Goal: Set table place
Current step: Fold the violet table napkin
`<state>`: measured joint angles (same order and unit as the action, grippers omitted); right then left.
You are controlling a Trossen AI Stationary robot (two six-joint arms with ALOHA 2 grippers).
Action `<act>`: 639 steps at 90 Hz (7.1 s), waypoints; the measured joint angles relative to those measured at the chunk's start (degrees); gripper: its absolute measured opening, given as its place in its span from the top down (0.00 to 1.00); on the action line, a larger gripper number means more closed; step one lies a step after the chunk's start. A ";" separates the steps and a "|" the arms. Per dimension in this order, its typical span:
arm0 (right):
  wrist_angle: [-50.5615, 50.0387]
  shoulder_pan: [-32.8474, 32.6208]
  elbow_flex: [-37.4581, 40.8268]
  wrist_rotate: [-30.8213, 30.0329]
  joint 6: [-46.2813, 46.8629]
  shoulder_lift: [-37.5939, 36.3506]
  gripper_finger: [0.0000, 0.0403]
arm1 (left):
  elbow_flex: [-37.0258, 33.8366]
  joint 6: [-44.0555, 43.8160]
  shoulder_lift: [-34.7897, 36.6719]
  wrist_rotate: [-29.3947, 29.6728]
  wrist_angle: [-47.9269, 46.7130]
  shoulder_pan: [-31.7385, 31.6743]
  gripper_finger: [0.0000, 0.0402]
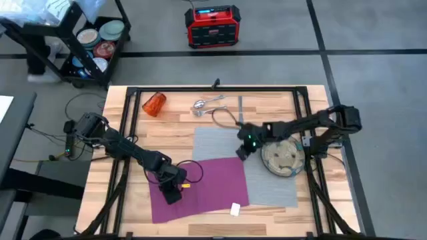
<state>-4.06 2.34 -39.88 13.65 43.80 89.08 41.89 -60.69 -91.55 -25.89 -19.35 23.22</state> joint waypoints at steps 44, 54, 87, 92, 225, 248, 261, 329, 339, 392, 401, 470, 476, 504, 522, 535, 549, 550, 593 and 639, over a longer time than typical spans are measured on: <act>-5.35 -15.77 0.02 -5.99 10.07 -0.75 1.00 | 0.13 16.27 0.17 1.18 -15.02 -9.23 1.00; -9.59 -19.48 0.02 -8.04 12.73 -0.75 1.00 | 0.17 20.08 0.24 2.40 -15.67 -13.40 1.00; -8.62 -27.71 3.40 -11.72 24.78 -0.99 1.00 | 0.15 32.40 0.22 3.76 -14.45 -26.73 1.00; -7.72 -28.02 3.48 -12.22 25.65 -1.00 1.00 | 0.39 32.61 0.17 4.33 -13.62 -28.26 1.00; -20.69 -11.81 3.61 -27.16 14.06 -19.91 1.00 | 24.67 8.22 -6.45 40.35 -6.79 -13.68 1.00; -28.92 -7.21 3.63 -26.63 6.06 -29.54 1.00 | 49.74 22.11 -23.89 45.72 -39.23 -13.69 1.00; -32.13 -5.41 3.63 -26.56 2.89 -32.22 1.00 | 60.43 25.01 -29.50 44.24 -42.68 -13.96 0.99; -38.13 -0.79 3.63 -25.51 -9.77 -39.14 0.44 | 64.02 17.10 -30.53 37.68 -37.42 -19.03 0.61; -38.67 0.62 3.63 -25.59 -10.53 -39.15 0.43 | 64.00 19.62 -31.01 37.62 -39.41 -17.88 0.65; -14.28 -1.33 16.08 -31.82 -1.80 -38.06 0.43 | 63.95 28.78 -31.32 42.67 -42.38 -11.89 0.76; -11.83 -0.63 17.11 -32.04 -1.81 -37.09 0.43 | 63.59 29.18 -31.32 42.69 -41.55 -11.87 0.76; -9.68 0.07 17.62 -32.21 -2.41 -31.63 0.43 | 52.65 34.44 -31.36 44.85 -33.37 -11.26 0.76; -9.51 0.07 17.62 -32.77 -2.41 -31.63 0.43 | 52.65 35.61 -31.36 45.68 -33.00 -11.26 0.76; -9.05 0.07 17.62 -33.55 -2.39 -31.63 0.43 | 52.65 37.59 -31.36 49.61 -37.39 -11.30 0.76; -9.07 0.07 17.62 -33.53 -2.34 -31.65 0.43 | 52.88 31.63 -31.36 53.70 -44.88 -12.86 0.76; -9.07 0.07 17.62 -33.53 -2.24 -31.65 0.43 | 55.09 28.01 -31.34 53.90 -44.74 -13.11 0.76; -9.09 0.05 17.62 -33.53 -2.19 -31.65 0.43 | 55.98 22.88 -31.30 52.58 -44.16 -13.12 0.76; -9.09 0.05 17.62 -33.51 -2.19 -31.65 0.43 | 56.00 22.39 -31.20 52.30 -44.08 -13.13 0.76; -8.24 0.05 17.57 -33.51 -2.64 -31.65 0.43 | 48.28 15.52 -23.65 40.52 -32.23 -14.98 0.76; -6.85 -1.09 17.57 -33.55 -3.42 -31.68 0.43 | 27.20 5.95 -6.79 37.11 -14.54 -19.32 0.76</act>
<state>-10.91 1.26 -22.31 -19.90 40.38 57.41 69.09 -54.74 -98.33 11.22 -33.90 3.90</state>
